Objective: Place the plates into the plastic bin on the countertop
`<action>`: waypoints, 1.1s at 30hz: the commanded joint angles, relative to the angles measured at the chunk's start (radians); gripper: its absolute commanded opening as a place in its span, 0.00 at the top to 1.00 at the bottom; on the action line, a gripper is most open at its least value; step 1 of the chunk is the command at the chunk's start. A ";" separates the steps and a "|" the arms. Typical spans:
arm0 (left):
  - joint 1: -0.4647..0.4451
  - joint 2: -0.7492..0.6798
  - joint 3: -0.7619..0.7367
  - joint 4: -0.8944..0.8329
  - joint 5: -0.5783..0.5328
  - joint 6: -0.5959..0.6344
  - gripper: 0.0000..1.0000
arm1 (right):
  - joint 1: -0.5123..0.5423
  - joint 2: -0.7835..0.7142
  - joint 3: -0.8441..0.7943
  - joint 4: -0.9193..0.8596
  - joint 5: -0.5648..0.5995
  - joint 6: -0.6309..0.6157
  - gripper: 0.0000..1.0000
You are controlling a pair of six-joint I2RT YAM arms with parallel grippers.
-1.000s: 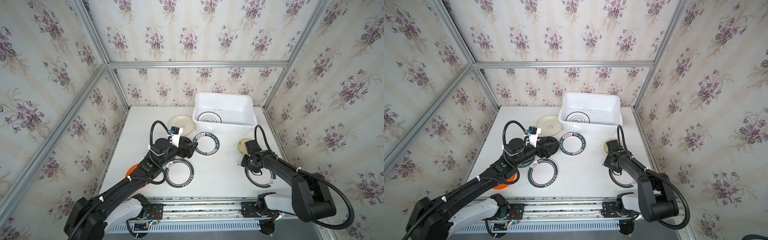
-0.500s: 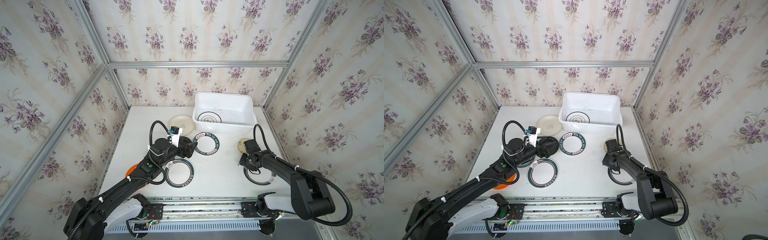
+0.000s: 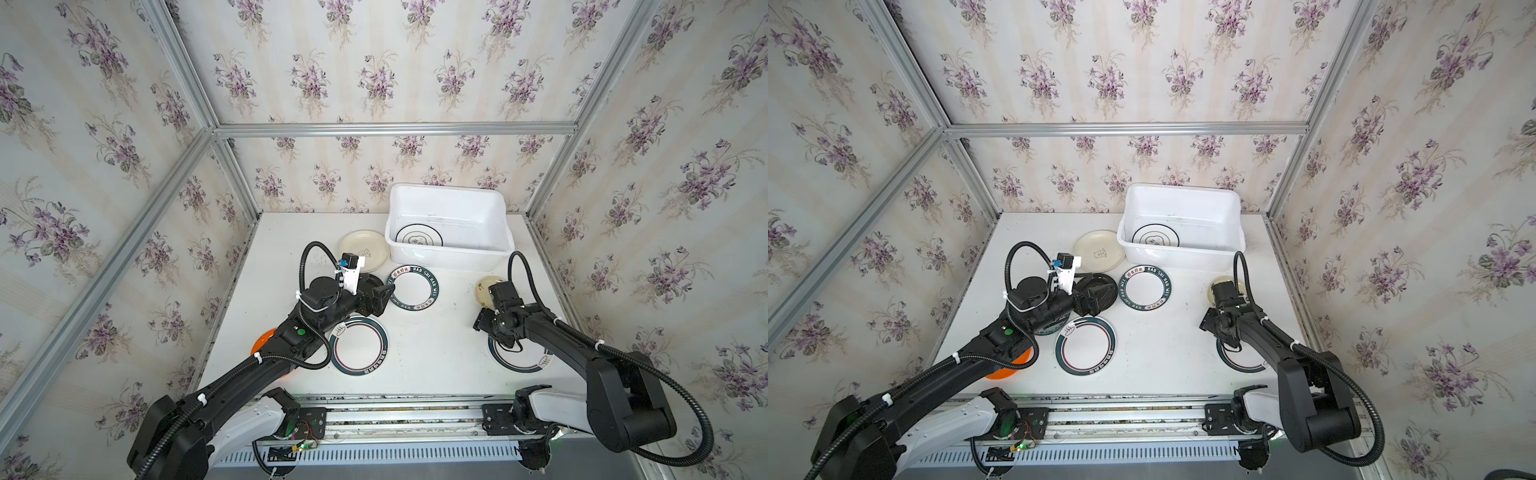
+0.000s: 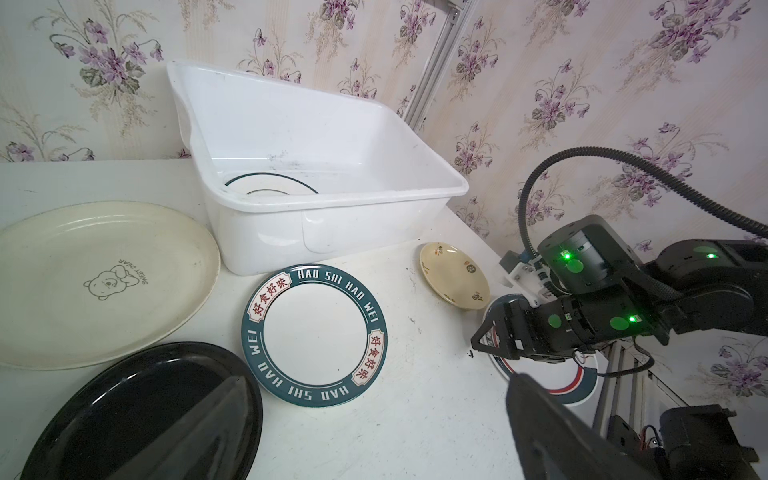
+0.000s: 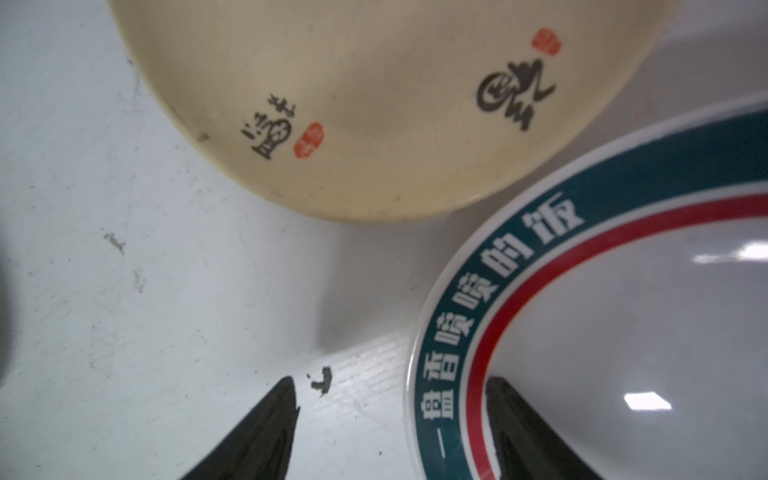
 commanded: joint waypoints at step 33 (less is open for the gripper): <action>-0.001 -0.025 -0.017 -0.005 -0.029 0.018 0.00 | 0.002 -0.060 -0.063 0.026 -0.208 0.009 0.01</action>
